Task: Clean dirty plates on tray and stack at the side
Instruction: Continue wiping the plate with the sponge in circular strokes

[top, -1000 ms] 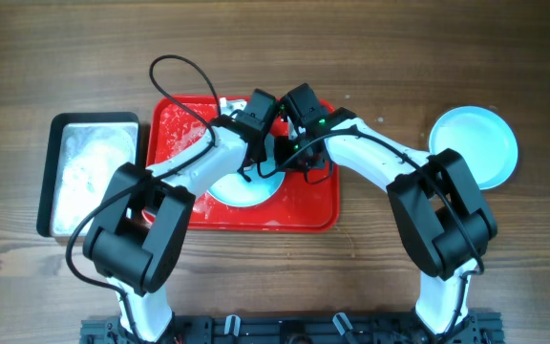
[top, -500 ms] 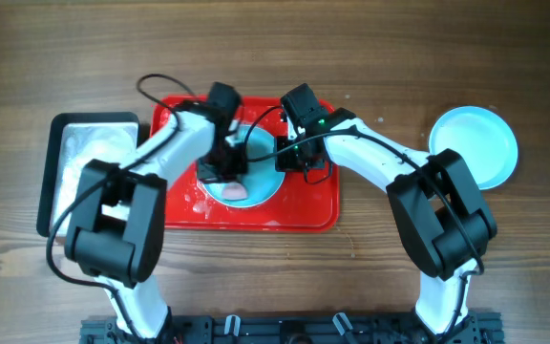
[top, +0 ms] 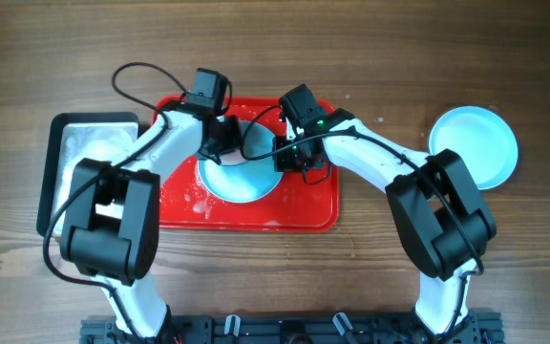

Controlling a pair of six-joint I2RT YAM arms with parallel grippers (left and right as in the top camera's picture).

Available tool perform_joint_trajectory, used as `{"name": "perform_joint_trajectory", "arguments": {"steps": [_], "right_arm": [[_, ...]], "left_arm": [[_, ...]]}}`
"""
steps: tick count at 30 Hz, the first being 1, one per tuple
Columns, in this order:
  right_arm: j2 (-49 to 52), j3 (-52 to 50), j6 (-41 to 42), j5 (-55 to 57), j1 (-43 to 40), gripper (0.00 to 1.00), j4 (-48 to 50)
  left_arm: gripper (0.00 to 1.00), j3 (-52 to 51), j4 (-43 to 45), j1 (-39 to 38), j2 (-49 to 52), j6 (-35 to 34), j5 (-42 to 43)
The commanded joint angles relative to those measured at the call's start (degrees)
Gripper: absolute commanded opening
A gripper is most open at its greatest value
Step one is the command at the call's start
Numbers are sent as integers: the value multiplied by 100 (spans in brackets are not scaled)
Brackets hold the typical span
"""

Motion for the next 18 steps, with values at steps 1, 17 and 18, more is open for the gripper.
{"name": "perform_joint_trajectory", "arguments": {"steps": [1, 17, 18], "right_arm": [[269, -105, -105, 315, 35, 4, -101], [269, -105, -105, 315, 35, 4, -96], [267, -105, -105, 315, 35, 4, -96]], "left_arm": [[4, -118, -374, -321, 232, 496, 855], [4, -116, -1788, 35, 232, -129, -2590], [4, -116, -1700, 24, 232, -234, -2763]]}}
